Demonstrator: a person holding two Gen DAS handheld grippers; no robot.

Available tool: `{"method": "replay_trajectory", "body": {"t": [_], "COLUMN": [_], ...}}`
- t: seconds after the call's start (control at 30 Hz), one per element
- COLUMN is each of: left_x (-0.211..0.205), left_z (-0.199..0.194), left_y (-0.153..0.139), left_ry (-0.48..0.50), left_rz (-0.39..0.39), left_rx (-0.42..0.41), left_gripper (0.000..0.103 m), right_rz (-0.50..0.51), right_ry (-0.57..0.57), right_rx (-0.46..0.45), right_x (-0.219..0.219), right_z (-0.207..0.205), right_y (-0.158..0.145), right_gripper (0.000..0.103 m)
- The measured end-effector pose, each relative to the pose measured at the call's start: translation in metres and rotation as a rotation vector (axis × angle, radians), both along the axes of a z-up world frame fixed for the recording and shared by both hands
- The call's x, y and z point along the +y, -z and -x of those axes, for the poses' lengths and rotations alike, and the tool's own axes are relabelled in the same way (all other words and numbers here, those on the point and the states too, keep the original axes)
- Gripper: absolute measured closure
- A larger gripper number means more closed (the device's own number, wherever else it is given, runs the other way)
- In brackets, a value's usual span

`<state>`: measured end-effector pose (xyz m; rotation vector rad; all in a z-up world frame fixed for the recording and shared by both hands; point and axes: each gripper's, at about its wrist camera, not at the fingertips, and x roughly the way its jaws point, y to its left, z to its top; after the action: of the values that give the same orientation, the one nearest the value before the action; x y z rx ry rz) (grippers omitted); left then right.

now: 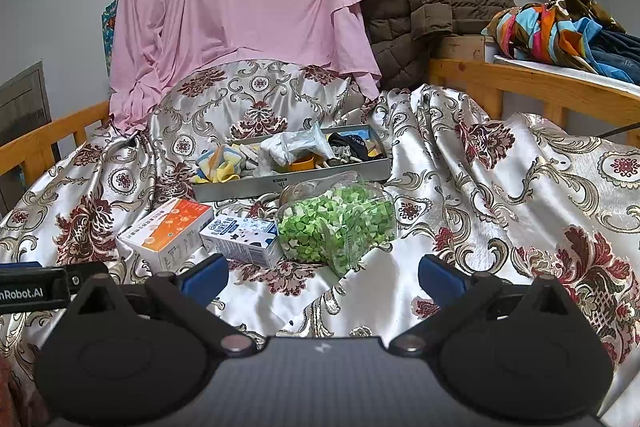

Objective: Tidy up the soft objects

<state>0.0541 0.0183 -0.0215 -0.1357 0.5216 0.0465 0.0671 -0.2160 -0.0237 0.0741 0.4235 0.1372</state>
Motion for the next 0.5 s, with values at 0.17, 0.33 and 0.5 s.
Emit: {"method": "replay_trajectory", "body": {"t": [0.17,0.33,0.5], "left_x": [-0.0026,-0.0032,-0.0026], "left_z": [0.0002,0.0002,0.0005], "left_y": [-0.0001,-0.0011,-0.001], "left_ry": [0.001,-0.003,-0.006], "left_rz": [-0.012,-0.016,-0.022], "left_rx": [-0.004,-0.008,-0.011], "left_gripper": [0.001,0.001,0.001], "right_rz": [0.0,0.0,0.0], "right_ry": [0.001,0.0,0.001], "right_rx": [0.0,-0.001,-0.001], "right_x": [-0.0003,-0.0009,-0.0009], "right_z": [0.0,-0.0002,0.0], "right_y": [-0.0002,-0.0001,-0.0001], "right_gripper": [0.0,0.0,0.0]}}
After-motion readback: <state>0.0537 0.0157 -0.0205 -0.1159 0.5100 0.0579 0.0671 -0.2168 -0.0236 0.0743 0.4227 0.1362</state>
